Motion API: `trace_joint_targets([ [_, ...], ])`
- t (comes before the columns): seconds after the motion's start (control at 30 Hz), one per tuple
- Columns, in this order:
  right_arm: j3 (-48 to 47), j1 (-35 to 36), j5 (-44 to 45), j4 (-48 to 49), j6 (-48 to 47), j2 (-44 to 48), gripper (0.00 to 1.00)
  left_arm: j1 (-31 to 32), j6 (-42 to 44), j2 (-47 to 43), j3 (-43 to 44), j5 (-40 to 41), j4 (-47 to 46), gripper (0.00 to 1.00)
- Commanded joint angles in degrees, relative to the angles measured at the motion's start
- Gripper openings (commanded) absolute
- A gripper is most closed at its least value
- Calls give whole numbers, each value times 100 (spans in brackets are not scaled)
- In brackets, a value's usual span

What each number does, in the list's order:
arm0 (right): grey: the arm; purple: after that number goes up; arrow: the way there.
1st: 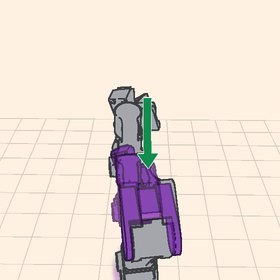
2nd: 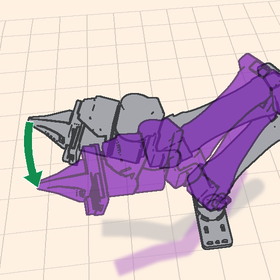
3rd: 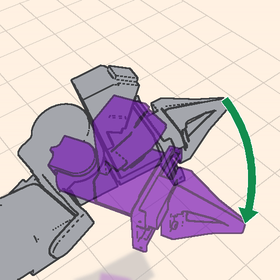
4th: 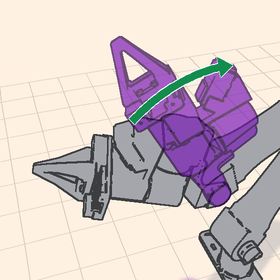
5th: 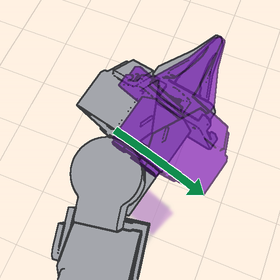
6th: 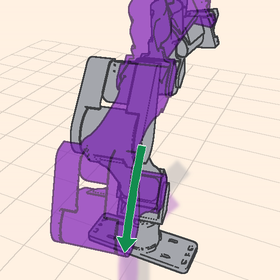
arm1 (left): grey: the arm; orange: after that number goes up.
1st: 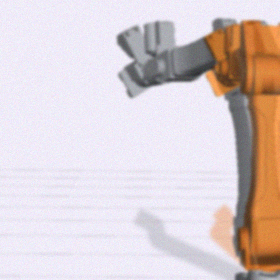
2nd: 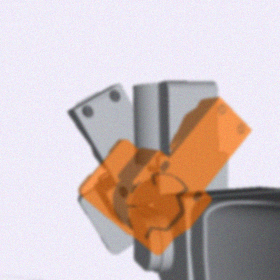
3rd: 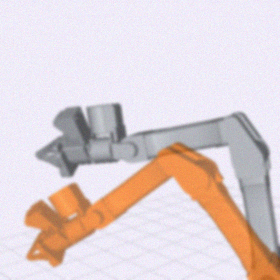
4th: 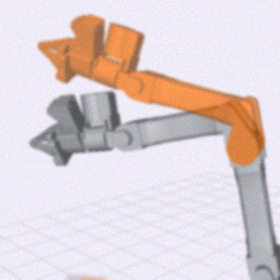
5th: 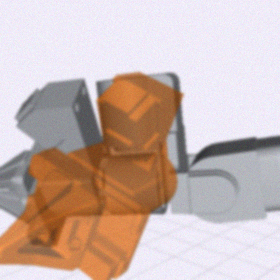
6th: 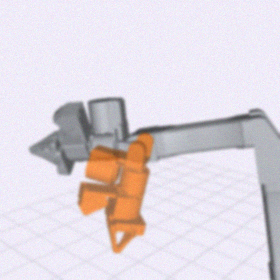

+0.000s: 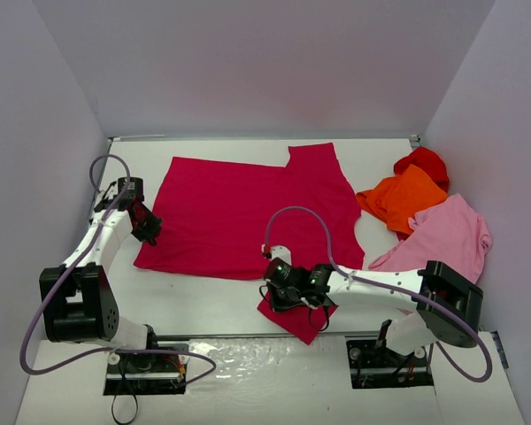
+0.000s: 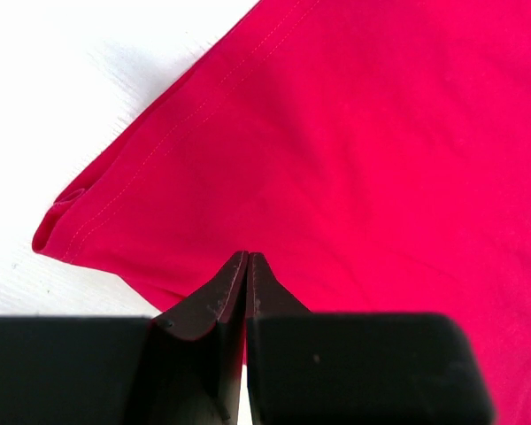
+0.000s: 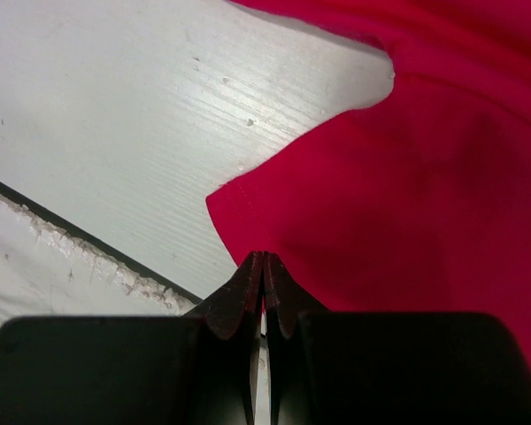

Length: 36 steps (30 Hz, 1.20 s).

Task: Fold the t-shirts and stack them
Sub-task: Flatten out the tshirt

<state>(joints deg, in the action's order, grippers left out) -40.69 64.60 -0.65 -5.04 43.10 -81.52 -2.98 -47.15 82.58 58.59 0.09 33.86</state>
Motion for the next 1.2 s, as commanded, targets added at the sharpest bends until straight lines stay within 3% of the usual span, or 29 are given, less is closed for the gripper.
trace_joint_targets([
  [0.0,-78,77,287,42,61,30,0,13,53,-28,162,-9,-225,0],
  [0.47,-144,442,342,238,-148,-641,0,25,121,85,182,-9,-274,0],
  [0.93,568,1518,-178,-455,613,180,0,19,161,249,371,-9,-267,0],
  [1.17,682,1592,-143,-527,493,410,0,26,165,220,381,-9,-244,0],
])
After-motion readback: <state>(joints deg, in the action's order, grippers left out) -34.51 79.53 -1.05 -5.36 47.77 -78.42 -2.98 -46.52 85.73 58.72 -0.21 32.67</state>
